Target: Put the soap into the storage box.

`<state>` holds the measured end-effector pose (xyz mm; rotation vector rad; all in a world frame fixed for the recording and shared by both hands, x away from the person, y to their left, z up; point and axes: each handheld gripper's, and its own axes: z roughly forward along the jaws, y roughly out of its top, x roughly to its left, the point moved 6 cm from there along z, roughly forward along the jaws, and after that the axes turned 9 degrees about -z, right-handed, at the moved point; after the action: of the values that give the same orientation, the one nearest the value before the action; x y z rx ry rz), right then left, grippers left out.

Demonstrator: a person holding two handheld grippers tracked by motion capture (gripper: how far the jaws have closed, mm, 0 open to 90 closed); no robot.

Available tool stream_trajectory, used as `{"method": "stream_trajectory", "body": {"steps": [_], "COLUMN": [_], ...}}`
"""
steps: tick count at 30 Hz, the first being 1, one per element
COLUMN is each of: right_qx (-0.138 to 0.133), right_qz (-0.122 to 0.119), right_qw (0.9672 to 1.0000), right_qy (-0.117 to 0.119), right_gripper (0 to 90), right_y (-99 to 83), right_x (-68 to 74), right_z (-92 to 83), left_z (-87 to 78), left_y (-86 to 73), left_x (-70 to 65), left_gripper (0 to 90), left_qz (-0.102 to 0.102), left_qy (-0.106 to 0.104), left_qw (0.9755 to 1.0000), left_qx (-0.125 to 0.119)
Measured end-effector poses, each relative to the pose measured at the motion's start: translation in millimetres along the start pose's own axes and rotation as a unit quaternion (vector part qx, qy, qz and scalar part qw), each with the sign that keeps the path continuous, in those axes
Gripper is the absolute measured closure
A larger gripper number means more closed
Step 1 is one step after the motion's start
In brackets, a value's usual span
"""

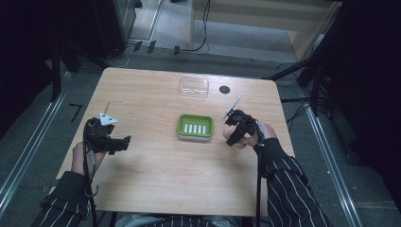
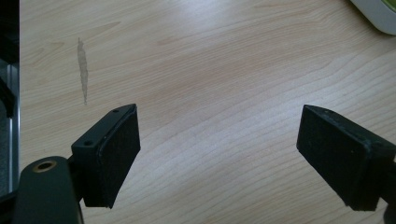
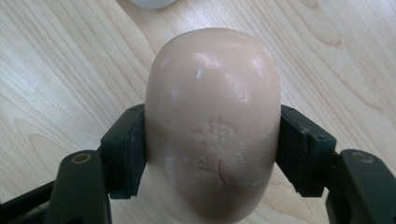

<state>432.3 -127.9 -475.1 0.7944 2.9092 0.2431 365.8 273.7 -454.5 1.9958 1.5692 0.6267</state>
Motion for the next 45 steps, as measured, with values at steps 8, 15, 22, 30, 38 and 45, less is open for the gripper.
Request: {"method": "stream_trajectory", "body": {"steps": [8,15,22,30,38,45], "right_qx": [-0.006,-0.009,-0.014,-0.02,-0.024,-0.023], "right_qz": [-0.004,-0.01,-0.027,-0.044,-0.058,-0.069], "right_qw": [1.0,0.9999,0.9995,0.9988,0.998,0.9973], "right_qy": [-0.002,-0.004,-0.009,-0.012,-0.01,-0.01], "right_gripper": [33.3,33.3,33.3,33.3,33.3,33.3], "right_y": [8.6,16.9,27.9,40.3,48.3,55.0], "right_x": [-1.3,-1.5,-1.1,-0.6,0.1,0.4], "right_z": [-3.9,-5.7,-11.7,-15.7,-15.9,-14.3], "left_z": [0.3,0.2,0.4,0.6,1.0,1.1], "left_y": [0.0,-0.1,-0.2,-0.5,-0.5,-0.7], "left_x": [0.2,0.1,-0.6,0.0,-0.1,0.1], "left_gripper": [14.3,14.3,14.3,14.3,14.3,14.3], "left_qz": [0.001,0.0,0.002,0.001,0.001,0.0], "left_qy": [0.0,-0.001,-0.001,0.0,0.0,0.001], "left_qw": [1.0,1.0,1.0,1.0,1.0,1.0], "left_qx": [0.0,0.0,0.001,0.002,0.003,0.003]}}
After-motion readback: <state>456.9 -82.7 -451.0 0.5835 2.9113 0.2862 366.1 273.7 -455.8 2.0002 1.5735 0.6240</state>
